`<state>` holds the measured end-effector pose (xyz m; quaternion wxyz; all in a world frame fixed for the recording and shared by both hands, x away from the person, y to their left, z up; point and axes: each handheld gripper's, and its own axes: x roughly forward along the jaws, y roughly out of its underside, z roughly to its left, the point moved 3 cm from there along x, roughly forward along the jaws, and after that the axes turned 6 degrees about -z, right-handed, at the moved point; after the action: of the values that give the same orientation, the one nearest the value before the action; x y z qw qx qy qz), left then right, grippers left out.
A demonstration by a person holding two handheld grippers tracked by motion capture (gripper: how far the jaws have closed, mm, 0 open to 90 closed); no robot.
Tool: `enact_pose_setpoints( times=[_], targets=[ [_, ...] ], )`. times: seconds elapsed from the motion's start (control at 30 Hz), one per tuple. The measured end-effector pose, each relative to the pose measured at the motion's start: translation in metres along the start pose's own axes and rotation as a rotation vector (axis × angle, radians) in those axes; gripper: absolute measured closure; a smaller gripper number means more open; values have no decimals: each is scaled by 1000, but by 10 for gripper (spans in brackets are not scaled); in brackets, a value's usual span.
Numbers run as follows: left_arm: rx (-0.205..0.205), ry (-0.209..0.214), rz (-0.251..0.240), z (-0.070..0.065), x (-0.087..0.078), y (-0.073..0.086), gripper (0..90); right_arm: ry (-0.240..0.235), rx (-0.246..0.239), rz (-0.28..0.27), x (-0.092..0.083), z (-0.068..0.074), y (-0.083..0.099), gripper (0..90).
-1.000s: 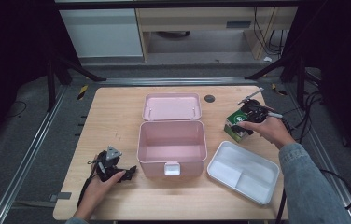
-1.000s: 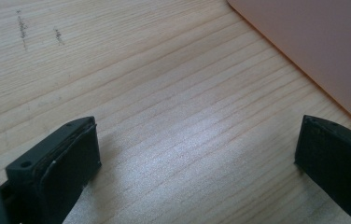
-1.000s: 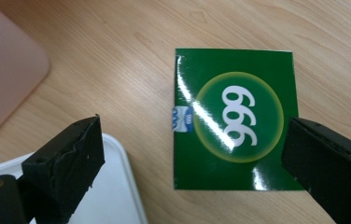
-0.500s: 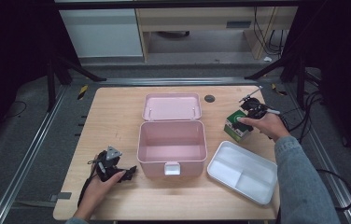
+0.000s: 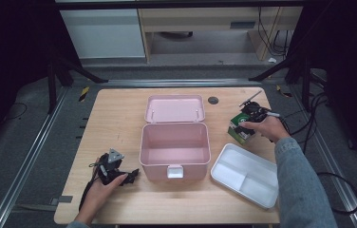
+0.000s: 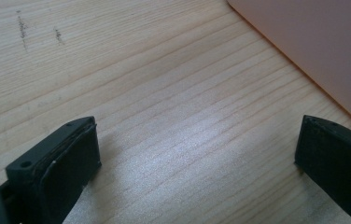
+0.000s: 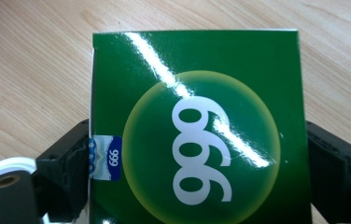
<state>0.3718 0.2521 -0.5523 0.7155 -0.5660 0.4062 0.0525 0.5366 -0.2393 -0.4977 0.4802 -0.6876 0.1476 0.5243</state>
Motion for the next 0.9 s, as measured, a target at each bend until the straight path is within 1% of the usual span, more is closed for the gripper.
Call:
enact_pose_setpoints(
  times=[0.13,0.2,0.3,0.43,0.5,0.6,0.7,0.77,0.9],
  targets=[
    [0,1,0,0,0,0,0,-3,0,1,0,0,0,145],
    [0,0,0,0,0,0,0,0,-8,-1,0,0,0,156],
    [0,0,0,0,0,0,0,3,-9,1,-1,0,0,162],
    [1,0,0,0,0,0,0,4,-22,-12,-5,2,-1,167],
    [-1,0,-1,0,0,0,0,5,-36,-26,-12,4,-3,168],
    [-3,-1,-3,0,0,0,0,6,-68,-47,-26,9,-8,167],
    [0,0,-3,0,0,0,0,2,-103,-82,-44,17,-14,168],
    [0,0,-3,0,0,0,0,-3,-121,-98,-55,22,-18,168],
    [0,-1,-3,0,0,0,0,-13,-176,-124,-78,34,-28,168]
  ],
)
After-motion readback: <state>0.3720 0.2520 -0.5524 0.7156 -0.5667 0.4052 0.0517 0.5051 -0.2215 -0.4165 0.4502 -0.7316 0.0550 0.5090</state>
